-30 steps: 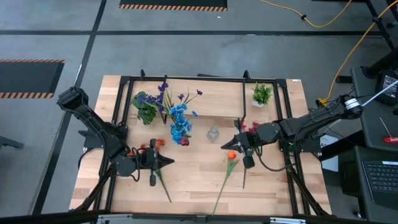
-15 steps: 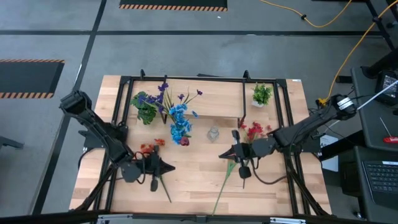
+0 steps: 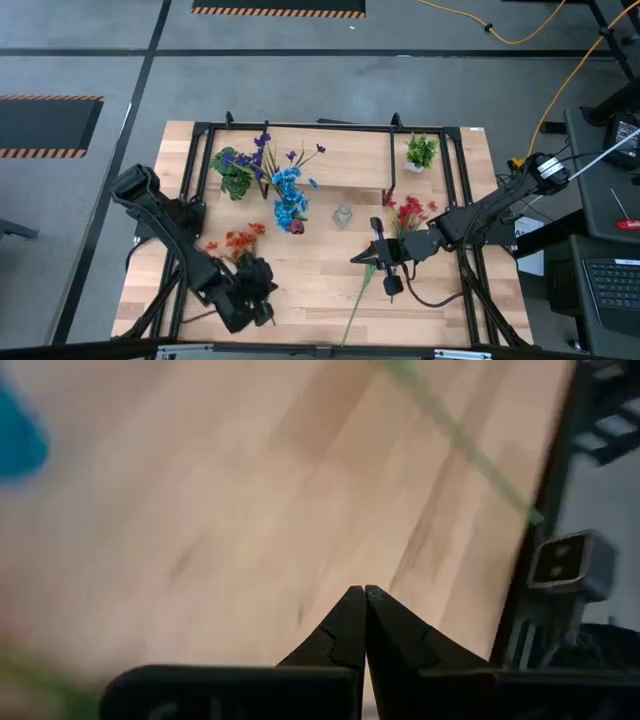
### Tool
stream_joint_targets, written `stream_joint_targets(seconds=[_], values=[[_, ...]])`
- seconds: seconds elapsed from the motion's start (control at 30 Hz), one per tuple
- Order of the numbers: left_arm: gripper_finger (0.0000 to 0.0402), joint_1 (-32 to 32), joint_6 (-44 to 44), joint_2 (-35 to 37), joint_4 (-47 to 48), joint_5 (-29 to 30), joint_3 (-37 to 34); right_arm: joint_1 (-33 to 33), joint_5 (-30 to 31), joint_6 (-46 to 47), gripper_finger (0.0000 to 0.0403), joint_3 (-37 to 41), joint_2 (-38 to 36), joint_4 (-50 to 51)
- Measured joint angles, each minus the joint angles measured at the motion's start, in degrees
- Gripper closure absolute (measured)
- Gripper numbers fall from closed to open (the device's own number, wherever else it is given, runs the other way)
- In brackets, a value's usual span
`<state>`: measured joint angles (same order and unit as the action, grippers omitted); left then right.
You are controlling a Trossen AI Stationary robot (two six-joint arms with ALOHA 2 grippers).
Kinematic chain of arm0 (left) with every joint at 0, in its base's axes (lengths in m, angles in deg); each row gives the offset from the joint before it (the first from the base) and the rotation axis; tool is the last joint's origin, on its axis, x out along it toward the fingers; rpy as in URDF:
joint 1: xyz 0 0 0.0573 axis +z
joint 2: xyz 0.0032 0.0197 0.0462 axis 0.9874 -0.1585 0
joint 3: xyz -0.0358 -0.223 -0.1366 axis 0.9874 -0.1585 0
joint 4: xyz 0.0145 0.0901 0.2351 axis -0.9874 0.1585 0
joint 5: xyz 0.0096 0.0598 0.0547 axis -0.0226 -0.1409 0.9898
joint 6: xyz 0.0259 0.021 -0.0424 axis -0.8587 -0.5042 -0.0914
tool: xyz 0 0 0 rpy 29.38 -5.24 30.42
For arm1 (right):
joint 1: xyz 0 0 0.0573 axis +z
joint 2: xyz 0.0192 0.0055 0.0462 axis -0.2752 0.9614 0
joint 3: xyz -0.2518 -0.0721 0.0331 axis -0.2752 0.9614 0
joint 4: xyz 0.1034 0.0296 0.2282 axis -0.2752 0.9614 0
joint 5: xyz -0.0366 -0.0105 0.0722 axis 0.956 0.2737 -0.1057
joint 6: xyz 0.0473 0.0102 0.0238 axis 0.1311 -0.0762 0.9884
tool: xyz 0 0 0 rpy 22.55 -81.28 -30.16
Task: Pick and place flowers into a vace then onto a shelf
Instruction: Put the red orange flowers into the transparent vase
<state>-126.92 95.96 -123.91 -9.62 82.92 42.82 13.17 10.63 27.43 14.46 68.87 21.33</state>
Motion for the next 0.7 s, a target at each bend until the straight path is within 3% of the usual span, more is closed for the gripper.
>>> stream_joint_targets(seconds=[0.17,0.27,0.53,0.7], values=[[0.0399,0.0,19.2,-4.5,14.6,-9.8,7.6,0.0,0.0,-0.8,0.0402,0.0,0.1,0.1],[0.0400,0.0,28.9,-5.7,18.0,-12.9,9.0,0.0,0.0,-1.5,0.0402,0.0,0.1,0.1],[0.0393,0.0,44.6,-5.8,22.3,-13.3,8.8,0.0,-1.6,-3.0,0.0402,0.0,0.1,0.3],[0.0369,0.0,48.5,-5.8,25.1,-15.5,8.7,0.3,-2.0,-3.2,0.0402,0.0,0.1,0.8]])
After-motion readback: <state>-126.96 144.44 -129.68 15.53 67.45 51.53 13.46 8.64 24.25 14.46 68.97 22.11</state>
